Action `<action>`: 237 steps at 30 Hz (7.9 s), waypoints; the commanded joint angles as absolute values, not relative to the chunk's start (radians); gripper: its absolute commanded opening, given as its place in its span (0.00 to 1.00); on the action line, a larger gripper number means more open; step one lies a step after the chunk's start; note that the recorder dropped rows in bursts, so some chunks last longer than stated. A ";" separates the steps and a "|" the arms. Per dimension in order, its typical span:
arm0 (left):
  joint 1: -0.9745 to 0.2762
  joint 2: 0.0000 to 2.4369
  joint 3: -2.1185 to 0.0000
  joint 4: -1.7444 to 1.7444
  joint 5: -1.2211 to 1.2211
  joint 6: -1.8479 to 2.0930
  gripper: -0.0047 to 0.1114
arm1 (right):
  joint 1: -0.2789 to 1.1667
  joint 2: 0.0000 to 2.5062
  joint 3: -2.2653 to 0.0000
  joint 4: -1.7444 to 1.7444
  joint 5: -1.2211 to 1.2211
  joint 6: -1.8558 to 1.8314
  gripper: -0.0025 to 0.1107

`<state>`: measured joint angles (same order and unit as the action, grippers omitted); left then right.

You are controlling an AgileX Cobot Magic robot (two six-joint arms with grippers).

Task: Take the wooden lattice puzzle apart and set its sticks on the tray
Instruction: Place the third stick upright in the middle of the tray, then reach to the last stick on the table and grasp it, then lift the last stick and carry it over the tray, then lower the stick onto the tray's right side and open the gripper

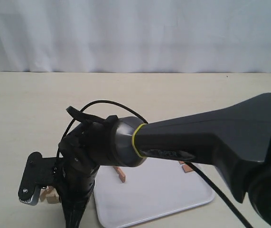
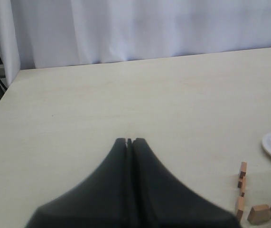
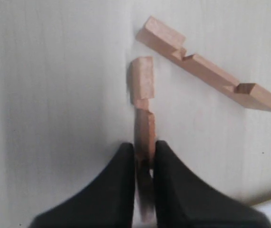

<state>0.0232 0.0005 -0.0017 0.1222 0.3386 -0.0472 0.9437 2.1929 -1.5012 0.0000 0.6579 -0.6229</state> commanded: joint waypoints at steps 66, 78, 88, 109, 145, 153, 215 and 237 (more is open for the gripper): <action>0.022 0.000 0.000 0.120 0.322 -0.050 0.04 | 0.585 1.925 -1.338 0.442 0.751 -0.332 0.62; 0.022 0.000 0.000 0.122 0.322 -0.050 0.04 | 0.789 1.951 -1.362 0.431 0.490 -0.157 0.62; 0.022 0.000 0.000 0.126 0.324 -0.050 0.04 | 0.864 2.152 -1.580 0.215 0.613 0.065 0.62; 0.022 0.000 0.000 0.126 0.322 -0.050 0.04 | 0.898 2.353 -1.794 0.054 0.777 0.279 0.62; 0.022 0.000 0.000 0.126 0.322 -0.050 0.04 | 0.937 2.288 -1.794 0.098 0.936 0.016 0.47; 0.022 0.000 0.000 0.126 0.322 -0.050 0.04 | 0.998 2.288 -1.794 -0.076 0.876 0.233 0.54; 0.022 0.000 0.000 0.126 0.322 -0.050 0.04 | 0.572 1.654 -0.975 -0.258 0.559 0.286 0.06; 0.022 0.000 0.000 0.126 0.324 -0.050 0.04 | 0.572 1.745 -0.984 -0.329 0.532 0.353 0.62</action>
<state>0.0232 0.0005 -0.0017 0.1241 0.3349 -0.0472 0.5785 1.7555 -0.9757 -0.3222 0.5261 0.3438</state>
